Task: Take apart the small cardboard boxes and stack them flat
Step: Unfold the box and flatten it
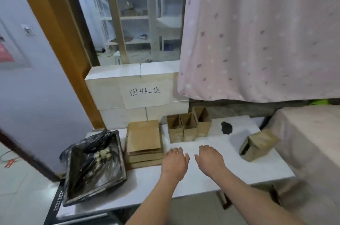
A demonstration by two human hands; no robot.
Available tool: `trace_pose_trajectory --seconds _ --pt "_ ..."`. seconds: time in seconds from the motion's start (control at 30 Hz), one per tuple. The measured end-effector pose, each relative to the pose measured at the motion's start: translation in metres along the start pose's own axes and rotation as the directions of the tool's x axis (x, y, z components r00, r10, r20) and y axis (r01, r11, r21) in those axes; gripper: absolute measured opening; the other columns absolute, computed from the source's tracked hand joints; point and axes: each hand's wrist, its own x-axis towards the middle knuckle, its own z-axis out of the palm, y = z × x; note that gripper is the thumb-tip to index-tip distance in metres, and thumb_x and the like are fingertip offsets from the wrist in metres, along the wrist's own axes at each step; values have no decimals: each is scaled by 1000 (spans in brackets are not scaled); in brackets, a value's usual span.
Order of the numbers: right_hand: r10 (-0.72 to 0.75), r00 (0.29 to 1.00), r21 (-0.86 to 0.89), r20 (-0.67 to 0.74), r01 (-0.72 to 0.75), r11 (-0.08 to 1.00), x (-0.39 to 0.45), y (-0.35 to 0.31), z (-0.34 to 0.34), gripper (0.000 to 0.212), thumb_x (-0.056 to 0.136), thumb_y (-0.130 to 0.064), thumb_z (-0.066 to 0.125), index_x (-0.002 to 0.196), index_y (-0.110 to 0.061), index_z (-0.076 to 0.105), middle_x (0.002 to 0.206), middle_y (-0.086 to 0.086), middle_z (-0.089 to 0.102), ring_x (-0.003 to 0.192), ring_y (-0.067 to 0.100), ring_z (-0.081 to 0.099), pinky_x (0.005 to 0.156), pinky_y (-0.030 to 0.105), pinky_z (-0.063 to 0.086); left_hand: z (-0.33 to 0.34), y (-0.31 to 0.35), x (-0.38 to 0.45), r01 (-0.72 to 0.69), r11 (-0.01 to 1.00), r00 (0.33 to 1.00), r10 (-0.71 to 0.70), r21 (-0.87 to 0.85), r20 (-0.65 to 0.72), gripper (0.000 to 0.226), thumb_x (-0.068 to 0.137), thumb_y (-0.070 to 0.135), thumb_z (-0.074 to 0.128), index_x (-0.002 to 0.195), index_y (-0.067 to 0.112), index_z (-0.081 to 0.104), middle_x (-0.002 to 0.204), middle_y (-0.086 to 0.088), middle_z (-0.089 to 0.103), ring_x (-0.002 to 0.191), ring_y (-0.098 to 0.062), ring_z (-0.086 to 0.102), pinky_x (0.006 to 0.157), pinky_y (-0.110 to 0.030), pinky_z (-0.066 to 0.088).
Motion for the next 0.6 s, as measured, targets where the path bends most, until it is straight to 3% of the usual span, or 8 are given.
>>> trace_pose_trajectory --seconds 0.37,0.6 --pt "120 993 84 12 -120 989 -25 213 16 44 105 -39 34 133 -8 46 131 11 55 118 27 54 93 35 44 41 210 48 -117 991 992 114 69 54 51 108 40 20 139 10 47 138 -9 55 126 -25 51 107 -35 39" --pt "138 990 149 43 -143 979 -37 307 27 39 104 -35 38 130 -11 53 130 10 56 118 27 54 96 32 44 64 290 66 -132 984 987 119 122 108 49 108 39 22 138 10 48 137 -8 56 126 -25 51 108 -34 38"
